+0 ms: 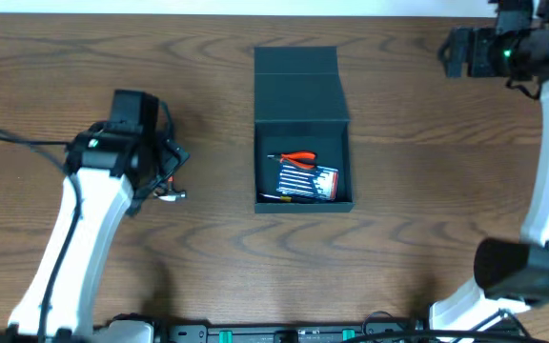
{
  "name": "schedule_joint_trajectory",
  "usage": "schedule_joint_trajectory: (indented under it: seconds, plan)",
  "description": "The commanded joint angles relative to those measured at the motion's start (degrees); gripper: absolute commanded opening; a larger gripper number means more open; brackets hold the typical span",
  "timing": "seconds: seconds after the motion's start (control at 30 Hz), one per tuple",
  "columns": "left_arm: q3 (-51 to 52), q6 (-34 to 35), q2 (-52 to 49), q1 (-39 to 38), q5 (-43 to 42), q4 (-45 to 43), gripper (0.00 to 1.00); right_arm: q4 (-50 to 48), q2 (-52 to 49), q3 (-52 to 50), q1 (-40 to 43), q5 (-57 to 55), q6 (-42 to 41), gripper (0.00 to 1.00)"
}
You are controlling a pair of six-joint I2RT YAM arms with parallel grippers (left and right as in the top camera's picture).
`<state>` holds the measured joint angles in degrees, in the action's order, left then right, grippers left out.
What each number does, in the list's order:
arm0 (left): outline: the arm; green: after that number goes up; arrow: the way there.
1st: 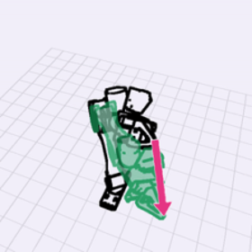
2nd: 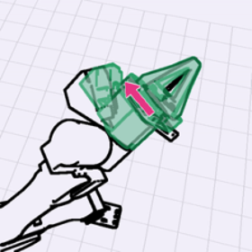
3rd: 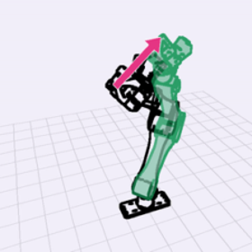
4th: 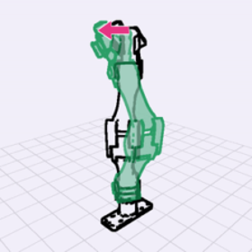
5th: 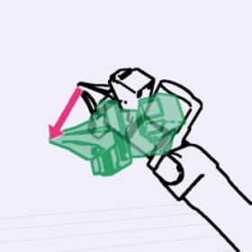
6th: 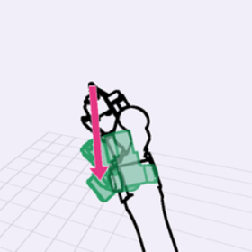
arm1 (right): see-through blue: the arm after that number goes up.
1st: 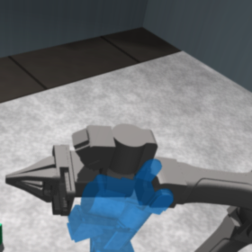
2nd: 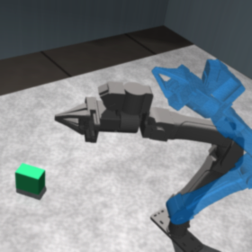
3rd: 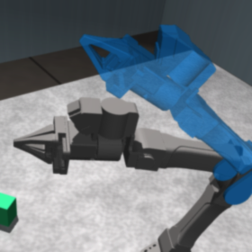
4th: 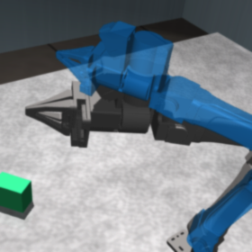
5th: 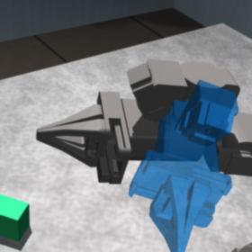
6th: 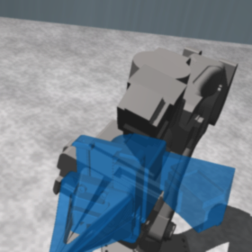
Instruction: Pack container
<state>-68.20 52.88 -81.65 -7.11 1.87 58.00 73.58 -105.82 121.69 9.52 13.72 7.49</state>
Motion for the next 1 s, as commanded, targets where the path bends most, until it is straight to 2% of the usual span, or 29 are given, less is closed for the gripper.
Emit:
schedule_joint_trajectory:
  seconds: [0.0, 0.2, 0.3, 0.63, 0.97]
  plan:
    - [-1.1, 1.3, -4.3, 0.3, -2.8, -1.2, 0.98, 0.8, -3.8, -0.4, 0.0, 2.0, -1.0, 0.99]
    - [-0.3, -6.3, -10.0, 0.2, -3.0, -3.2, 0.99, 0.8, -7.6, -0.4, -0.5, 1.9, -0.3, 0.99]
    - [0.5, -7.4, -11.5, 0.3, -3.0, -5.3, 0.98, 0.5, -7.8, -0.4, -0.6, 1.9, -0.1, 0.99]
    - [7.6, -6.8, -12.7, 1.9, -5.1, -14.4, 0.98, 0.9, -7.8, -0.4, -0.6, 1.7, 1.0, 0.99]
    - [13.4, -5.7, -12.7, 3.2, -5.9, -18.1, 0.99, 1.0, -7.8, -0.4, -0.6, 1.7, 0.9, 0.99]
